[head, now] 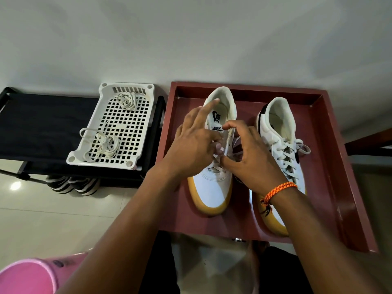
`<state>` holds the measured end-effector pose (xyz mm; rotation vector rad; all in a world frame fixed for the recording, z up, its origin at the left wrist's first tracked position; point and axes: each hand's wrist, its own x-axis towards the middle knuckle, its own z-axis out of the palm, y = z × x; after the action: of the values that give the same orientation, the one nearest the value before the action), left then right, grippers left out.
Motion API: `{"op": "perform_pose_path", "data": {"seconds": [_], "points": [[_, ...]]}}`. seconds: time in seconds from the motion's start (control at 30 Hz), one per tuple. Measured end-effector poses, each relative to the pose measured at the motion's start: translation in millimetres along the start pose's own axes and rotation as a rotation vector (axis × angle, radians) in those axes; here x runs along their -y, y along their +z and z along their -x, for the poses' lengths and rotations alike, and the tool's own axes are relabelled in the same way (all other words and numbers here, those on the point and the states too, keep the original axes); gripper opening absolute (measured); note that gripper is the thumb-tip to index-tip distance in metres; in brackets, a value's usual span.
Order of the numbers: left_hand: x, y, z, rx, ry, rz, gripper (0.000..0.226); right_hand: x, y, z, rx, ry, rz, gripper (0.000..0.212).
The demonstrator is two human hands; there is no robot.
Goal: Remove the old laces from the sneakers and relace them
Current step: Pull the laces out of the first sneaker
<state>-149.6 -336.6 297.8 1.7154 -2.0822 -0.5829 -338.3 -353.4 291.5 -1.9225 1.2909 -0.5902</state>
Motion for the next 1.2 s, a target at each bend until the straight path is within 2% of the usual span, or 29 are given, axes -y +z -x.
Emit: {"op": "perform_pose_path", "data": {"seconds": [0.1,0.2,0.27,0.33,0.43,0.57,0.67,0.77,0.83,0.9,0.97,1.03,1.1,1.2], "points": [[10,-11,-4,-0.165,-0.077,0.139,0.014,0,-1,-1,0.010,0.008,0.007,0.068],[16,-17,-5,-0.262,-0.096,0.148,0.025,-2,-1,0,0.007,0.003,0.037,0.068],[15,-15,-4,-0.209,-0.036,0.101,0.026,-1,-1,0,0.006,0.006,0.034,0.068],[9,-8,-2,-0.073,0.017,0.014,0.016,0,-1,0,0.011,0.003,0.013,0.067],[0,3,1,0.087,-0.036,-0.030,0.010,-1,-1,-1,0.005,-0.010,-0.001,0.066],[3,2,-2,0.011,-0.028,0.014,0.008,-2,-1,-1,0.014,-0.005,0.004,0.067],[13,-9,-7,-0.179,-0.061,0.123,0.016,-2,-1,-2,0.025,0.004,-0.002,0.069],[19,-12,-7,-0.308,-0.103,0.078,0.020,-3,0,-2,0.022,-0.002,-0.001,0.069],[17,-9,-6,-0.267,-0.036,0.071,0.021,-4,0,-2,0.012,-0.003,0.008,0.070],[9,-4,-4,-0.145,0.047,0.011,0.020,-4,-1,-2,0.008,-0.010,0.011,0.071],[4,1,-2,0.001,0.033,-0.041,0.019,-4,0,-2,0.005,-0.018,-0.012,0.069],[3,5,-1,0.065,-0.008,-0.055,0.012,-4,0,-2,0.008,-0.018,-0.022,0.069],[6,6,-1,0.041,-0.002,-0.027,0.007,-5,0,-2,0.013,-0.014,-0.020,0.068],[10,-3,-6,-0.106,0.001,0.096,0.014,-6,0,-3,0.019,-0.007,-0.018,0.070]]}}
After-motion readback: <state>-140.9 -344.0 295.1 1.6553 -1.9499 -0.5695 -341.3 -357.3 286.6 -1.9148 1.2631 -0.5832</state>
